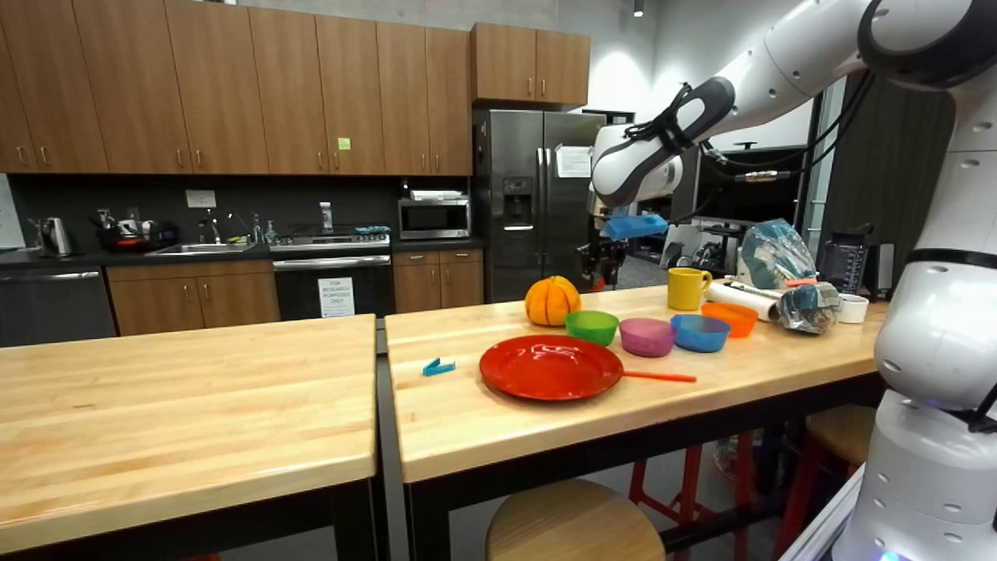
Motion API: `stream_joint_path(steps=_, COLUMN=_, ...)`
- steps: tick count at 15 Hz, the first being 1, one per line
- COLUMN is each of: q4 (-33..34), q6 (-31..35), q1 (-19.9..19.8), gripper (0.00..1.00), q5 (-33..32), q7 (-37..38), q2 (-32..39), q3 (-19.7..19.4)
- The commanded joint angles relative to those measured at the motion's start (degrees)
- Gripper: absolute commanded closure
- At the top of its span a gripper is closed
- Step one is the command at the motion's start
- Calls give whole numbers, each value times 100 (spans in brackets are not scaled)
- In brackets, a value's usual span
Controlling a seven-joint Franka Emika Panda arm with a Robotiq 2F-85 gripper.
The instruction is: Put the red object in the orange bowl
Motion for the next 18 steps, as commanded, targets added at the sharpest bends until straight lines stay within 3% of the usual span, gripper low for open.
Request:
stream_joint_path(steps=1, q4=229, q6=-408, q1=-130, gripper=74, q5=-432, q7=411, q2=70, q3=-71)
stream_joint_path(steps=6, q4=301, q6=-880, q1=-208, gripper=74, q5=-520, q7=450, q2=58, q3=-169)
stream_joint_path(steps=15, q4=116, q6=-402, q1=69, gripper=74, q5=-210, q7=264, q2=-108, q3=51)
stream_joint_path(steps=16, q4=211, q6=-514, q1=5, gripper=49, q5=-339, q7=362, q2=37, q3=4)
stream_joint_path(steps=18, q4=210, q6=-458, q1=77, gripper=49, q5=-284, q7=362, q2=33, q3=69)
